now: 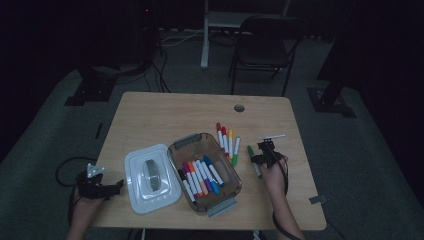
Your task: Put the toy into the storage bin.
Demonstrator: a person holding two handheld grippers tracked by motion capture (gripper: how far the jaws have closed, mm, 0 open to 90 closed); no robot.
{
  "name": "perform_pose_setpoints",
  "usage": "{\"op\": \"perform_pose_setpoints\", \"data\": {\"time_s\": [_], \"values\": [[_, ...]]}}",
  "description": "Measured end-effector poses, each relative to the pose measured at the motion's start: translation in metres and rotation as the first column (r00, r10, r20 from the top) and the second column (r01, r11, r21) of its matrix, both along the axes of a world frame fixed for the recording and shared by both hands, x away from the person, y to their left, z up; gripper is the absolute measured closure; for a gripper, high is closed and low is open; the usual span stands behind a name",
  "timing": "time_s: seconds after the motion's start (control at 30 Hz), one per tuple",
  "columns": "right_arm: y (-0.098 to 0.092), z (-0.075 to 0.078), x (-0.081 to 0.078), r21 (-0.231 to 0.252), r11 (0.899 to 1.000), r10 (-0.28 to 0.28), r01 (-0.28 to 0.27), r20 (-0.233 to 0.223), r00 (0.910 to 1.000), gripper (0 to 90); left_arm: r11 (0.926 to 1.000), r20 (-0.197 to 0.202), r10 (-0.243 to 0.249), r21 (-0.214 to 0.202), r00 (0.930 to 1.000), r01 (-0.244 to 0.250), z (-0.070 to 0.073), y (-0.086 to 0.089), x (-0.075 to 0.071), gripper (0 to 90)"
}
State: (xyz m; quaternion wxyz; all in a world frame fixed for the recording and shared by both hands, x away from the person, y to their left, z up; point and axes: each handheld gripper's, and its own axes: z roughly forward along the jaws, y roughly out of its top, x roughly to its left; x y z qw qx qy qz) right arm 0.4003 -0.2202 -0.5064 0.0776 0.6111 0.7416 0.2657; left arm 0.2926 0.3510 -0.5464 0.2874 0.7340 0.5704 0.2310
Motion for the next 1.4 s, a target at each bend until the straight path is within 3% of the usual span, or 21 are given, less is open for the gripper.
{"op": "perform_pose_setpoints", "data": {"time_s": [0.17,0.4,0.47,0.63,0.77,0.83,0.87,1.13,1.23,1.4], "values": [[-0.004,0.020,-0.007,0.043,0.999,0.001,-0.003,0.045,0.9990,77.0,1.0000,0.000,0.000,0.000,1.0000,0.000,0.000,0.000,0.000,0.5],[0.000,0.063,-0.022,0.121,0.992,0.026,-0.043,0.141,0.9896,77.0,1.0000,-0.002,-0.001,0.001,1.0000,0.001,0.000,0.000,0.000,0.5],[0.006,0.077,-0.028,0.152,0.986,0.046,-0.073,0.170,0.9843,77.0,1.0000,0.000,0.000,0.000,1.0000,0.000,0.000,0.000,0.000,0.5],[0.023,0.105,-0.039,0.174,0.975,0.097,-0.139,0.230,0.9684,76.9,1.0000,0.001,0.000,0.001,1.0000,0.000,0.000,0.000,0.000,0.5],[0.039,0.122,-0.046,0.180,0.964,0.142,-0.195,0.269,0.9525,76.9,1.0000,0.001,0.000,0.001,1.0000,0.000,0.000,0.000,0.000,0.5],[0.042,0.125,-0.047,0.185,0.961,0.152,-0.207,0.274,0.9497,76.9,1.0000,-0.001,-0.002,0.002,1.0000,0.002,0.000,0.000,0.000,0.5],[0.054,0.134,-0.050,0.179,0.954,0.183,-0.241,0.293,0.9386,76.9,1.0000,0.001,0.000,0.001,1.0000,0.000,0.000,0.000,0.000,0.5],[0.097,0.143,-0.054,0.167,0.923,0.290,-0.346,0.286,0.9133,76.9,1.0000,-0.001,-0.001,0.000,1.0000,0.001,0.000,0.000,0.000,0.5],[0.107,0.143,-0.055,0.162,0.919,0.306,-0.360,0.286,0.9082,76.9,1.0000,-0.001,-0.001,0.000,1.0000,0.001,0.000,0.000,0.000,0.5],[0.127,0.149,-0.057,0.167,0.896,0.354,-0.411,0.288,0.8898,76.9,1.0000,-0.001,-0.001,0.001,1.0000,0.001,0.000,0.000,0.000,0.5]]}}
